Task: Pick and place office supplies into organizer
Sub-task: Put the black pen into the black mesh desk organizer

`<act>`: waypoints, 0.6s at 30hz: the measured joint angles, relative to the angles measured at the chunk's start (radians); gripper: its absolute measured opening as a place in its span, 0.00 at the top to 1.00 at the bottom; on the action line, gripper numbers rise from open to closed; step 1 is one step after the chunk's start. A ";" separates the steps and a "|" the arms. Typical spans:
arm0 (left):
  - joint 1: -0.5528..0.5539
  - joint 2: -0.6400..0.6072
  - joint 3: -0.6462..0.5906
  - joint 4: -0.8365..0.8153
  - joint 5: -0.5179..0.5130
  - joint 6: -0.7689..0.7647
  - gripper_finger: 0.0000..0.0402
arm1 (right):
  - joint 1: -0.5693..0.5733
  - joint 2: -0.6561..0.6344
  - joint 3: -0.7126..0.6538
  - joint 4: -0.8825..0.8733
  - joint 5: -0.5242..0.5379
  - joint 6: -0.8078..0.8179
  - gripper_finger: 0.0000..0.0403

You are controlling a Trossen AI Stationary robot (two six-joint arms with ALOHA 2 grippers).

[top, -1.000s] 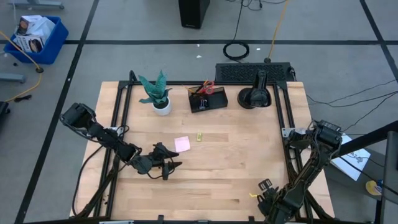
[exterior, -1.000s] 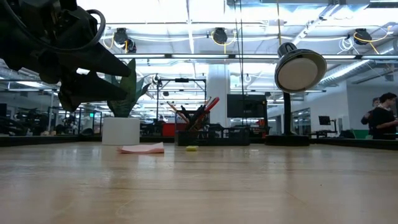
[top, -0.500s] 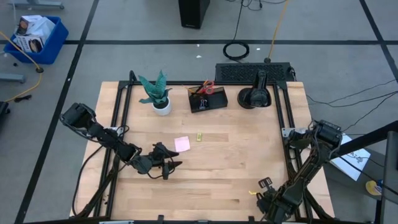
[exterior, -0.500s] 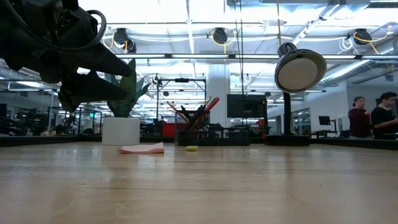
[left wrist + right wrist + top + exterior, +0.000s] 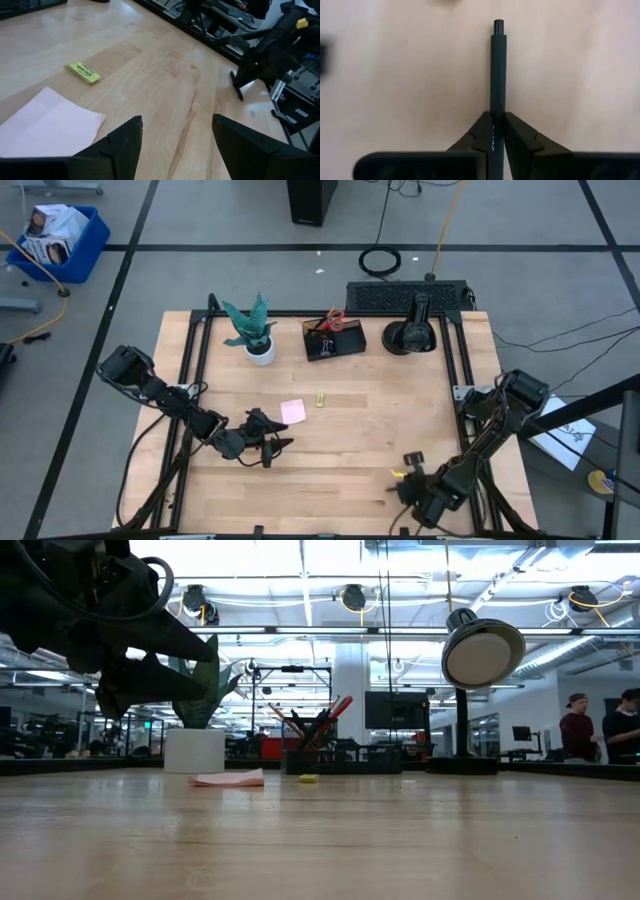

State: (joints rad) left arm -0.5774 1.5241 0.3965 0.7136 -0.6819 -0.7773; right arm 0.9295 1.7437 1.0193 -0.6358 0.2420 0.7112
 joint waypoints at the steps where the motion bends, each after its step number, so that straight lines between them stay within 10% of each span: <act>1: 0.000 0.000 0.000 0.000 0.000 0.000 0.39 | -0.007 -0.002 -0.001 0.010 0.028 -0.001 0.93; 18: 0.000 0.000 0.000 0.002 -0.009 0.006 0.39 | -0.206 -0.034 0.001 0.289 0.136 -0.105 0.93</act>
State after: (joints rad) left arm -0.5774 1.5242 0.3965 0.7151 -0.6912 -0.7717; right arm 0.7238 1.7096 1.0203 -0.3473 0.3781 0.6060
